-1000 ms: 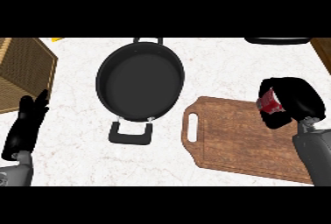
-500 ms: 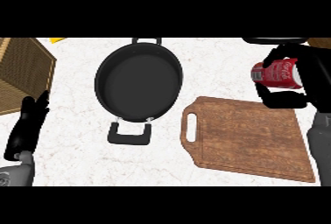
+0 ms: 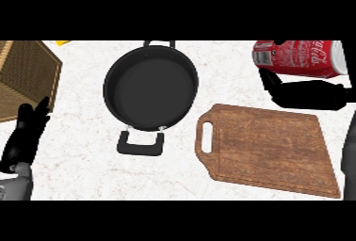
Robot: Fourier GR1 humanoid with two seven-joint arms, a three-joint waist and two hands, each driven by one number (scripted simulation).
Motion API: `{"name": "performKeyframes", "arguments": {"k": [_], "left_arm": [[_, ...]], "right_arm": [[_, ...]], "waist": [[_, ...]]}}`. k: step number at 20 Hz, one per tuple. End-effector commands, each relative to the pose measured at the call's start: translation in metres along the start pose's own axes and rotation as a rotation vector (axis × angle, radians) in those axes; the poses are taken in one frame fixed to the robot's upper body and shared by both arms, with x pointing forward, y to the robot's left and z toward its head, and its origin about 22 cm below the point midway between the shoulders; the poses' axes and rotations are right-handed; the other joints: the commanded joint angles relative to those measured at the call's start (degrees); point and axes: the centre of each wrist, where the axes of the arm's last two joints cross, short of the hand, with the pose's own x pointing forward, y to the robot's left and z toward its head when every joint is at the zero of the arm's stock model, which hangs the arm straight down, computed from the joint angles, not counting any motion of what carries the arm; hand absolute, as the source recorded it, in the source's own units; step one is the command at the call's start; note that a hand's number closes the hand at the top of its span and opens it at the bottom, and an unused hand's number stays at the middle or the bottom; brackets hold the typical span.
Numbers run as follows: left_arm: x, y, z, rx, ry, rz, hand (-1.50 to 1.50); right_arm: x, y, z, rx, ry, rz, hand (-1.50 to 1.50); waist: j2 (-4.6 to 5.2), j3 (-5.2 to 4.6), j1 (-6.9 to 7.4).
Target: Pick the can from the cutting board and place it in the pot
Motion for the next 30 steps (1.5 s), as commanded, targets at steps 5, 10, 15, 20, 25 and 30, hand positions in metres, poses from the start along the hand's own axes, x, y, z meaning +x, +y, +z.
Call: {"name": "performKeyframes", "arguments": {"k": [5, 10, 15, 20, 25, 30], "left_arm": [[-0.015, -0.02, 0.001, -0.011, -0.008, -0.009, 0.0], [-0.014, -0.006, -0.006, -0.007, 0.002, 0.018, 0.0], [0.002, -0.018, -0.007, -0.006, -0.01, 0.0, 0.0], [0.006, -0.002, 0.006, -0.023, -0.008, -0.01, 0.0], [0.014, -0.014, 0.002, -0.043, -0.021, -0.01, 0.0], [0.001, -0.024, -0.003, -0.024, -0.037, -0.001, 0.0]], "right_arm": [[0.079, 0.015, -0.048, 0.125, -0.01, -0.031, 1.5], [0.102, 0.022, -0.077, 0.193, 0.048, -0.071, 1.5], [0.115, 0.079, -0.099, 0.275, 0.064, -0.056, 1.5], [0.111, 0.107, -0.112, 0.396, 0.093, -0.081, 1.5], [0.089, 0.161, -0.109, 0.484, 0.235, -0.143, -1.5], [0.098, 0.165, -0.109, 0.49, 0.193, -0.3, -1.5]], "waist": [[0.19, -0.05, 0.65], [0.22, -0.02, 0.34], [0.46, -0.02, 0.75], [0.3, 0.02, 1.24], [0.6, 0.0, 2.49], [0.42, 0.01, 1.76]]}}
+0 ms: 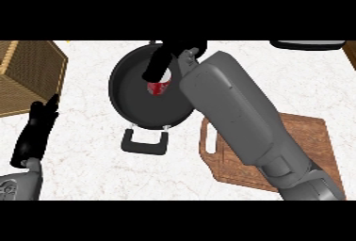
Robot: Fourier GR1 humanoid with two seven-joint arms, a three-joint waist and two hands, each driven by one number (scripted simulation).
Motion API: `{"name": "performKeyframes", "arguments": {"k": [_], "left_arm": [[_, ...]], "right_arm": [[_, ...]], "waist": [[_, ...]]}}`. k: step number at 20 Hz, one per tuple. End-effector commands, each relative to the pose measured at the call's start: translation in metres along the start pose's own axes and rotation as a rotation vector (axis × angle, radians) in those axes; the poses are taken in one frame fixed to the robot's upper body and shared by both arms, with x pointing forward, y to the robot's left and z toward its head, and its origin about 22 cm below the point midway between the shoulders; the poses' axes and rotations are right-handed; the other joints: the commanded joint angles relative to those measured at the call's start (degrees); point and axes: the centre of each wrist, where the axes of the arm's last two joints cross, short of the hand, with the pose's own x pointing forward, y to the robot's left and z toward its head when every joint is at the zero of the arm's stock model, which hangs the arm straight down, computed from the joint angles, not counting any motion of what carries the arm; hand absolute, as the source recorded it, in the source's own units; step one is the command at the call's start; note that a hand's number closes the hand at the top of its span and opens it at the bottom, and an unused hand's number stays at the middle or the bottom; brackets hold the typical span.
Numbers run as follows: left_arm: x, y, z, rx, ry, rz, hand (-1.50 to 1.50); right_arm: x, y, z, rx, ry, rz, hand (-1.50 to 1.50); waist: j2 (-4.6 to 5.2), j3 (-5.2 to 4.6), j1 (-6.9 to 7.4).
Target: Pick the can from the cutting board and place it in the pot
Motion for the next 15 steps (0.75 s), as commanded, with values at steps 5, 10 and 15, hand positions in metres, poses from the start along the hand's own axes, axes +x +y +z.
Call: {"name": "performKeyframes", "arguments": {"k": [5, 10, 15], "left_arm": [[0.011, 0.009, 0.001, -0.011, -0.018, -0.006, 0.0], [0.002, 0.003, 0.003, -0.004, 0.001, 0.01, 0.0], [-0.003, 0.023, 0.003, 0.032, 0.016, -0.025, 0.0]], "right_arm": [[-0.031, 0.009, -0.009, -0.157, -0.016, -0.37, -1.5], [-0.044, 0.007, -0.004, -0.334, -0.018, -0.548, -1.5], [-0.087, -0.015, -0.003, -0.448, 0.017, -0.609, -1.5]], "waist": [[0.2, 0.07, 1.01], [-0.13, 0.07, -0.39], [-0.37, 0.09, -1.75]]}}
